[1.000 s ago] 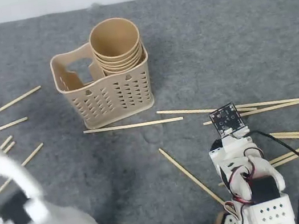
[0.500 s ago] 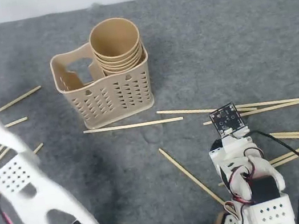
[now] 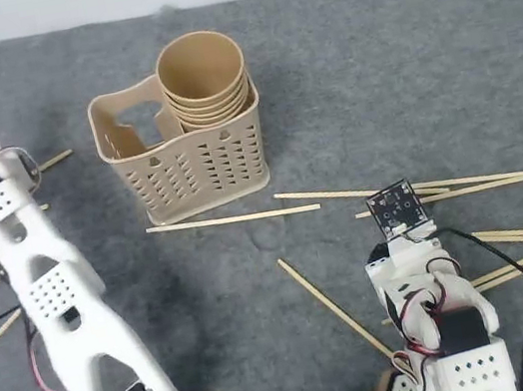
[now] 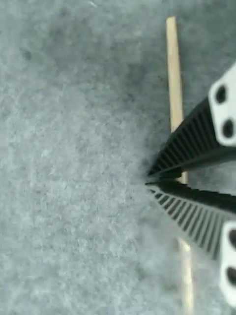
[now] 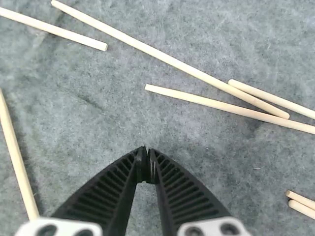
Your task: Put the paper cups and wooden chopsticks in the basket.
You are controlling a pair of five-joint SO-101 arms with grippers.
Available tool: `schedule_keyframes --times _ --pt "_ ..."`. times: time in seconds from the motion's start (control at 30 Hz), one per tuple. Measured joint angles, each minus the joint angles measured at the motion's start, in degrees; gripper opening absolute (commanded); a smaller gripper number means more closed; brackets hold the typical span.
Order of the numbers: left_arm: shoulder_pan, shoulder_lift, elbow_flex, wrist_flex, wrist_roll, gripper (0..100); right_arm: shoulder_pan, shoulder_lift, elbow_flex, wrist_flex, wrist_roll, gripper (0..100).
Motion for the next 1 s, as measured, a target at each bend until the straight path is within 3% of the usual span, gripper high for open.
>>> schedule_keyframes --times 0.43,0.73,1.0 --pt "0.1 -1.8 -3.3 21.5 -3.7 1 0.0 0.0 0.0 0.0 0.0 0.8" --pt "-1.1 -5.1 1.6 23.3 -4.0 1 0.0 0.0 0.0 0.0 0.0 0.8" --pt "-1.3 -18.4 23.8 23.3 -4.1 1 0.0 0.0 0.0 0.0 0.0 0.8"
